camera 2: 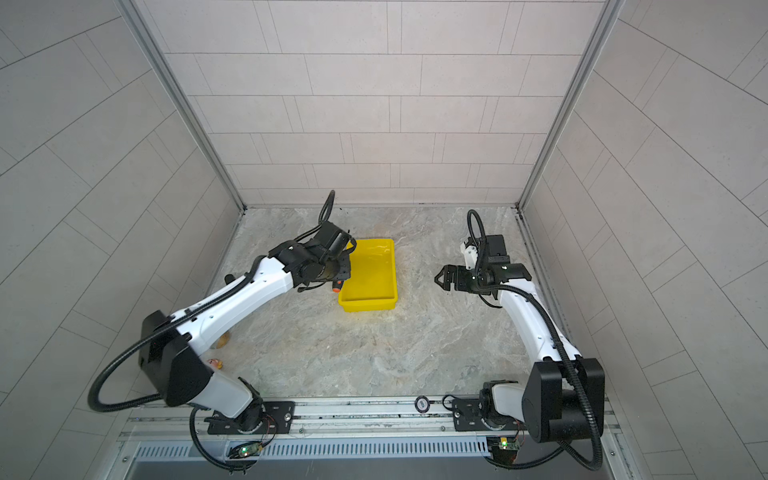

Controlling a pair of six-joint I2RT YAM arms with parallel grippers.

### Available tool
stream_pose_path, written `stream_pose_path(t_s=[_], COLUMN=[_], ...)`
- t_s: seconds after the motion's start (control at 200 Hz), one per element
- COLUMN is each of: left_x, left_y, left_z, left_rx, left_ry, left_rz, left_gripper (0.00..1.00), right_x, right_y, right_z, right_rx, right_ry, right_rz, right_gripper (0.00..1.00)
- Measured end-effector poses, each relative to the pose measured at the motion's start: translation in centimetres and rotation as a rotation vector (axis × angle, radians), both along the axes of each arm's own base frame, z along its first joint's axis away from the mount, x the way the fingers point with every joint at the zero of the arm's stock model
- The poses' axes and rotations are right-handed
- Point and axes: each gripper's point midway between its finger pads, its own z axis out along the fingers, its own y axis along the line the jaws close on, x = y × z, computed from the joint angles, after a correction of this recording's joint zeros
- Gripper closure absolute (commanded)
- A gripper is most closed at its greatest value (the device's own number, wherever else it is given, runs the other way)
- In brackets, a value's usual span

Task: Put the screwdriver in the bin
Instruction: 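Carry the screwdriver with the left gripper over the yellow bin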

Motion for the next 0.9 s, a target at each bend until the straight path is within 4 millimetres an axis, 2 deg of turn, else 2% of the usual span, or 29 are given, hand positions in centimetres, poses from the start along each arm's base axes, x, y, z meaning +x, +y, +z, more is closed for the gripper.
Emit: stream_pose_path(t_s=[0.15,0.275,0.38,0.475,0.581,0.786,0.901], left_x=[2.2,4.0,5.1,5.4,5.4,5.4,5.3], left_y=[-3.0,-4.7,-5.8,-6.1,-6.1,-6.3,-6.6], left_z=[-3.0,-5.3,-6.7,-7.6,-8.4,-9.6,-10.0], left_rx=[0.023,0.041,0.048,0.062,0.082,0.105,0.099], left_ry=[0.042,0.071,0.082,0.092,0.102,0.118,0.123], left_rz=[-0.032,-0.046,-0.06,-0.073,-0.092,-0.128,-0.146], left_gripper=[0.93,0.93,0.93,0.93,0.91,0.9,0.89], right_x=[-0.1,-0.4,-1.1,-1.6,-2.1,-3.4,-3.4], right_y=[0.3,0.4,0.5,0.2,-0.2,-1.2,-1.6], right_z=[0.1,1.4,2.9,3.4,3.0,0.7,0.6], right_rx=[0.013,0.024,0.025,0.004,-0.029,-0.082,-0.105], right_ry=[0.002,-0.032,-0.084,-0.101,-0.088,-0.056,-0.059], right_rz=[0.002,-0.011,-0.008,-0.006,-0.011,-0.037,-0.044], right_gripper=[0.0,0.0,0.0,0.0,0.0,0.0,0.0])
